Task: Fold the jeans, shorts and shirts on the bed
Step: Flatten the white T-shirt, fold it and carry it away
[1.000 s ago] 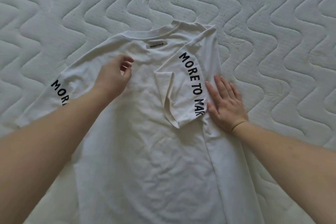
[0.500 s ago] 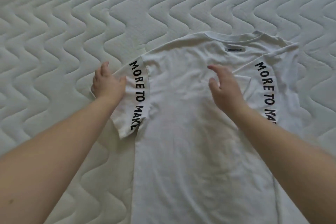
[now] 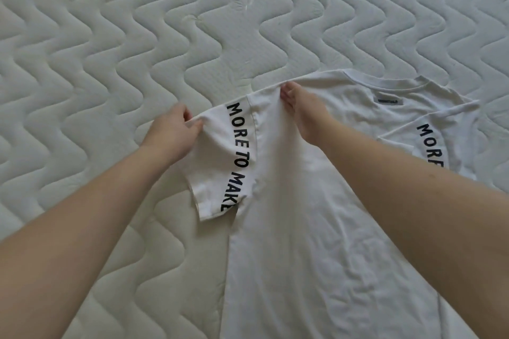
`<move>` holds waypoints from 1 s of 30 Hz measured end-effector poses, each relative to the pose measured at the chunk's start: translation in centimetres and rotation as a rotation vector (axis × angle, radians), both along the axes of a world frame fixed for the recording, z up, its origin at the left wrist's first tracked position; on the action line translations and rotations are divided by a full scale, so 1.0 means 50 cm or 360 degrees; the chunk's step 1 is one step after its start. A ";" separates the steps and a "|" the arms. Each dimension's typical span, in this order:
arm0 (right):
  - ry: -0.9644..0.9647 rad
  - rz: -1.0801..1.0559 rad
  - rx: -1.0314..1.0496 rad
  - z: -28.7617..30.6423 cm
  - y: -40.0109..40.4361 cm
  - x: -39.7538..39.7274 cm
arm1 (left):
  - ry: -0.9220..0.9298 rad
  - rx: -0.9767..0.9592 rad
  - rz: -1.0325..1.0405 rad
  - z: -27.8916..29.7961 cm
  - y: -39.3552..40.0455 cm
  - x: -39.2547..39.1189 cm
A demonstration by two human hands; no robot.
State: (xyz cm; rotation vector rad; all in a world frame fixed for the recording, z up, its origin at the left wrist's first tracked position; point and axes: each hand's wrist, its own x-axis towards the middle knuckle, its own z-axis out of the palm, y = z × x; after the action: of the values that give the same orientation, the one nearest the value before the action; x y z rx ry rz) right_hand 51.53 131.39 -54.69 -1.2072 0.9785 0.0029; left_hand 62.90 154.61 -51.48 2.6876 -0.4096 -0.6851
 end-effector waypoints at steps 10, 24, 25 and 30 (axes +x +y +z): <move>-0.0262 -0.0246 0.0440 -0.009 -0.029 0.003 | 0.0730 -0.0720 -0.0248 0.154 -0.122 -0.121; 0.0681 0.1053 -0.0851 0.041 -0.157 -0.097 | 0.0192 -0.0550 -0.0531 0.005 -0.250 -0.110; 0.0817 0.1233 -0.0978 0.048 -0.150 -0.116 | 0.0107 -0.0454 -0.0653 -0.011 -0.263 -0.086; 0.0896 0.1334 -0.1016 0.053 -0.097 -0.191 | 0.0056 -0.0015 -0.1448 -0.035 -0.351 -0.007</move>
State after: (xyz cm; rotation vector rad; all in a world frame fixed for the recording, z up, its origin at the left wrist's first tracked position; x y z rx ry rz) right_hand 42.00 126.52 -52.06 -2.2166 0.8976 0.7777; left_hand 62.53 137.04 -53.21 2.3743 -1.6514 -0.9297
